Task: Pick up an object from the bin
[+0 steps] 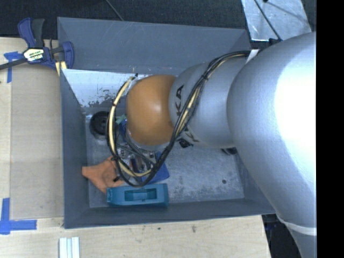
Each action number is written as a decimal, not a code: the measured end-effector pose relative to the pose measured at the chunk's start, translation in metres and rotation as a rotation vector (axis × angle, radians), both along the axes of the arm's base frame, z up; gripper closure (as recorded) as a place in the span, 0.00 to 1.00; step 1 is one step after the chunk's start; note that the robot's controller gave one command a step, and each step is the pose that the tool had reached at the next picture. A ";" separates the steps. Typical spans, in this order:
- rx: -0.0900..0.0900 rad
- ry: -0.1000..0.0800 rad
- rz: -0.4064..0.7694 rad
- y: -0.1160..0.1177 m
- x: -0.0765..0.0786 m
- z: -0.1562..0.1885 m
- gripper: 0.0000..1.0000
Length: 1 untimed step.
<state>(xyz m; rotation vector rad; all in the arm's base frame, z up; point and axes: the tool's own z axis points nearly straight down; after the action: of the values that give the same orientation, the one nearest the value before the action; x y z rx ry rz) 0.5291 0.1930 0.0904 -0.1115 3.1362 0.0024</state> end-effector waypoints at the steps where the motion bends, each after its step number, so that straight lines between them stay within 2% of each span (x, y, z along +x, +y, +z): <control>1: 0.000 -0.002 0.001 -0.008 0.032 0.156 1.00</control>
Offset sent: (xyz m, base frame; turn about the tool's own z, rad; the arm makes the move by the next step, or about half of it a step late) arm 0.0000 0.0000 0.0000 0.0000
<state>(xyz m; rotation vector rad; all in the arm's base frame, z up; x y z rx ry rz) 0.5608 0.1852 0.2461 -0.1125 3.1342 0.0016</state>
